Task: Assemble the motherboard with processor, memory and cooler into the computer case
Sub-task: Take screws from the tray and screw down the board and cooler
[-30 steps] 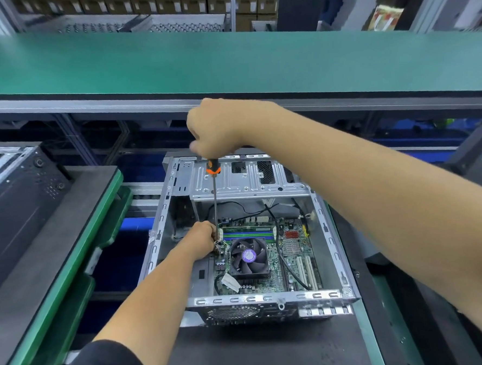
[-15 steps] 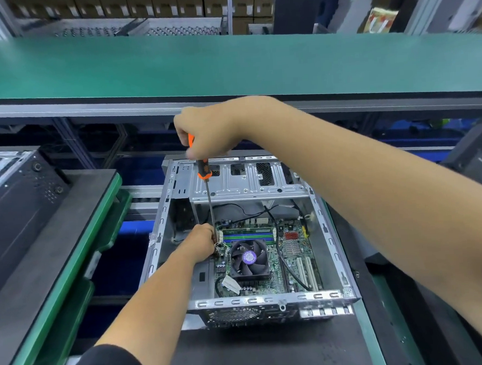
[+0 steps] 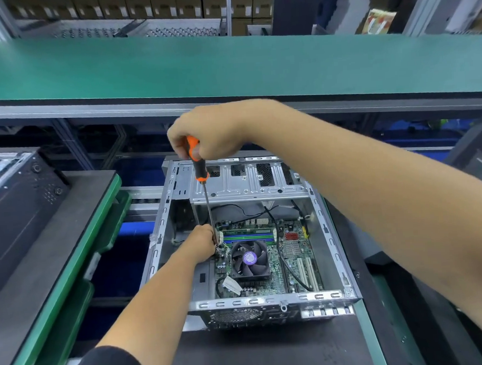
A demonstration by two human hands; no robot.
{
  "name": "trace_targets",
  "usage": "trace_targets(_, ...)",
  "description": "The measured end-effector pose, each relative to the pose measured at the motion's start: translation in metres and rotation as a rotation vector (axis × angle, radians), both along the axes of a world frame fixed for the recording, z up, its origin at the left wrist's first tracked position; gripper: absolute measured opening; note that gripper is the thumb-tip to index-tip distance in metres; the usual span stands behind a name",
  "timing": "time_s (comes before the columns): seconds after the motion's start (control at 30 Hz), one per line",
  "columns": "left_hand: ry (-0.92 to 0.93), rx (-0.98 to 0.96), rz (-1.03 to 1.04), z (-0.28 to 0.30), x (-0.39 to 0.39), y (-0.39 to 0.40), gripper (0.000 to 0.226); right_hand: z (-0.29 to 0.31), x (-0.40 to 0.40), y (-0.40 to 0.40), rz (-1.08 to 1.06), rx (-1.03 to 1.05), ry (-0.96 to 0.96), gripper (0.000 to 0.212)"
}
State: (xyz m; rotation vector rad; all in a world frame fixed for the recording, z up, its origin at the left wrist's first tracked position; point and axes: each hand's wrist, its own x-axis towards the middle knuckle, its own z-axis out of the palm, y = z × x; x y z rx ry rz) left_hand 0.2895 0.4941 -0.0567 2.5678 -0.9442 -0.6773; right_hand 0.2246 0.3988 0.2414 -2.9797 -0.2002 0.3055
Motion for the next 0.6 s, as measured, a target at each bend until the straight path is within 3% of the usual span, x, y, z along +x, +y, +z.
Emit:
trace_targets(0.13,0.010,0.008,-0.008,0.000,-0.001,-0.001,0.025,-0.010,0.003,0.004,-0.027,-0.097,-0.198,0.019)
trace_targets(0.23,0.001,0.018,-0.011,0.001,-0.001,-0.001,0.025,-0.014,0.006,0.006,-0.093,-0.241,-0.228,0.038)
trace_targets(0.3,-0.006,0.022,-0.020,0.001,-0.002,-0.001,0.023,-0.011,0.004,0.003,-0.114,-0.213,-0.171,0.034)
trace_targets(0.37,-0.015,0.022,-0.027,0.001,-0.002,-0.001,0.022,-0.008,0.000,-0.001,-0.073,-0.161,-0.056,0.014)
trace_targets(0.43,-0.015,0.023,-0.025,0.000,-0.001,-0.001,0.022,-0.007,-0.003,-0.006,-0.036,-0.071,-0.015,0.023)
trace_targets(0.53,-0.023,0.024,-0.030,-0.001,-0.001,-0.002,0.023,-0.014,-0.005,-0.006,-0.060,-0.008,-0.172,0.005)
trace_targets(0.6,-0.034,0.036,-0.035,0.000,0.000,-0.002,0.022,-0.019,-0.002,-0.005,-0.152,-0.069,-0.227,0.025)
